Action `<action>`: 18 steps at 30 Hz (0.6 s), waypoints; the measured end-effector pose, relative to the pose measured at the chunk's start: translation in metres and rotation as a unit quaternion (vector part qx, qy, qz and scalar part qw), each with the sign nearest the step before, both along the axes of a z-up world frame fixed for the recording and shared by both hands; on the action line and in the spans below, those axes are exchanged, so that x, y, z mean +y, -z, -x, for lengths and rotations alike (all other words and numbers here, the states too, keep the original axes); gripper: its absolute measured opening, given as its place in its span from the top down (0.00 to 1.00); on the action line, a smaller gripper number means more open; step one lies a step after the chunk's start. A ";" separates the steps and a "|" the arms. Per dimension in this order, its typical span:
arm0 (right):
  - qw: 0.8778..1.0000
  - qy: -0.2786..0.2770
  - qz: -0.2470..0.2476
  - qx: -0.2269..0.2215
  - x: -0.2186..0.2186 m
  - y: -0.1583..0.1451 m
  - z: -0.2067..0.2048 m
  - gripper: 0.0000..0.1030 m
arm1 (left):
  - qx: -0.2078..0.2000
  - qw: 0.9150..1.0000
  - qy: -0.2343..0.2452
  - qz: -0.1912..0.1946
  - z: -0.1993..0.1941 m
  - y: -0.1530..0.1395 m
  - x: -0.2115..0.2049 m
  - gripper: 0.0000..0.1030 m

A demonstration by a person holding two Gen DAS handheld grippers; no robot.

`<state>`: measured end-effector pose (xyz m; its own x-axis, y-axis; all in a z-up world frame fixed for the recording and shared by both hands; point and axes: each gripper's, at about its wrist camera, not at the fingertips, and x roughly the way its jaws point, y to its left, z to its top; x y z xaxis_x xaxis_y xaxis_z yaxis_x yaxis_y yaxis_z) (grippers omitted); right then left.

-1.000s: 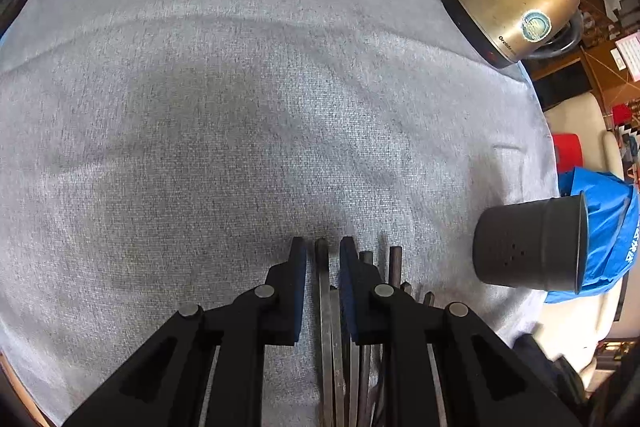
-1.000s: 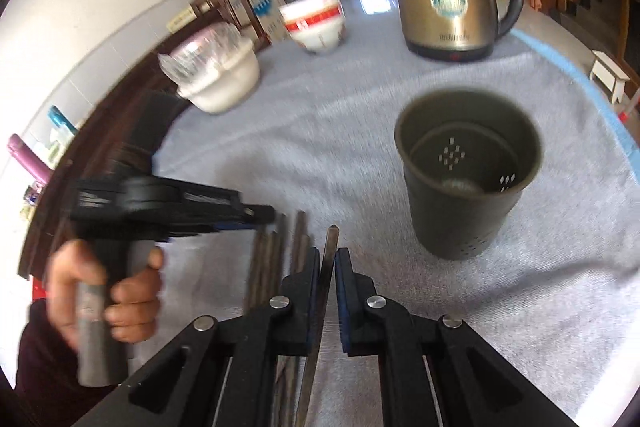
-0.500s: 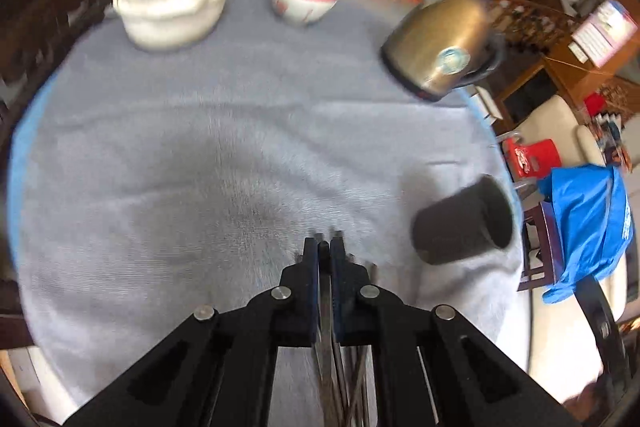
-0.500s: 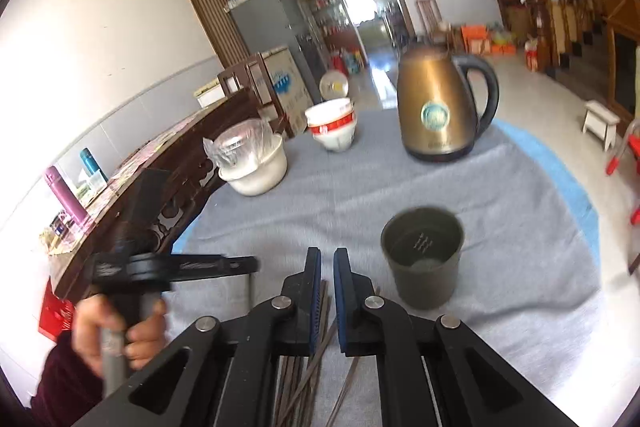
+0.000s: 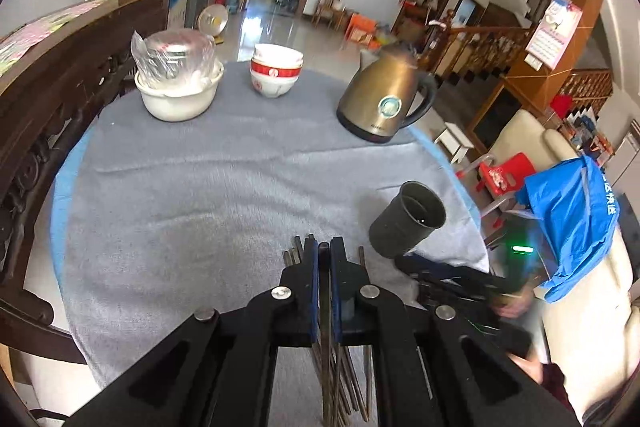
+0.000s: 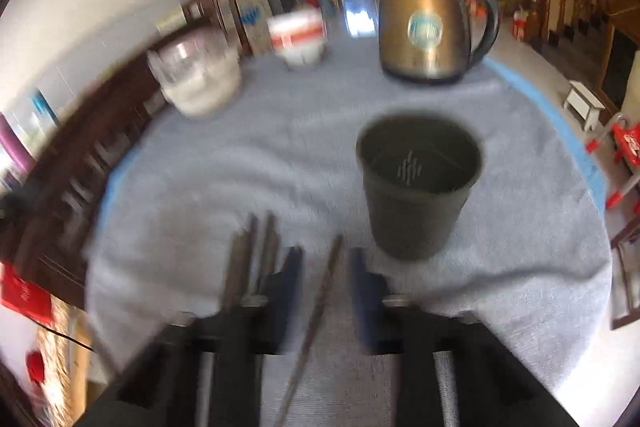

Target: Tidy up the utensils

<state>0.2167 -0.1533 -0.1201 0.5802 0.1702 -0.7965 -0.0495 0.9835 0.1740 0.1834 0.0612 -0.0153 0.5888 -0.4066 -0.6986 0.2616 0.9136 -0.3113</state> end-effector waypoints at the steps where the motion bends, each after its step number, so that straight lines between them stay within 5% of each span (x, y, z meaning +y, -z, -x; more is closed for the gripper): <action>1: 1.000 -0.002 0.005 0.006 0.003 0.005 -0.004 0.83 | -0.007 1.000 0.000 0.002 0.005 -0.002 0.005 0.94; 12: 0.994 0.025 -0.002 0.111 0.004 0.060 -0.050 0.81 | -0.015 0.999 0.013 0.031 0.024 -0.006 0.028 0.94; 18: 0.994 0.022 0.024 0.109 0.009 0.060 -0.054 0.90 | -0.018 0.999 0.010 0.033 0.030 -0.006 0.030 0.94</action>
<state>0.2710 -0.1442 -0.1797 0.3996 0.1072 -0.9104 0.0281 0.9912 0.1291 0.1538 0.0916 -0.0094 0.6040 -0.4631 -0.6486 0.2917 0.8858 -0.3609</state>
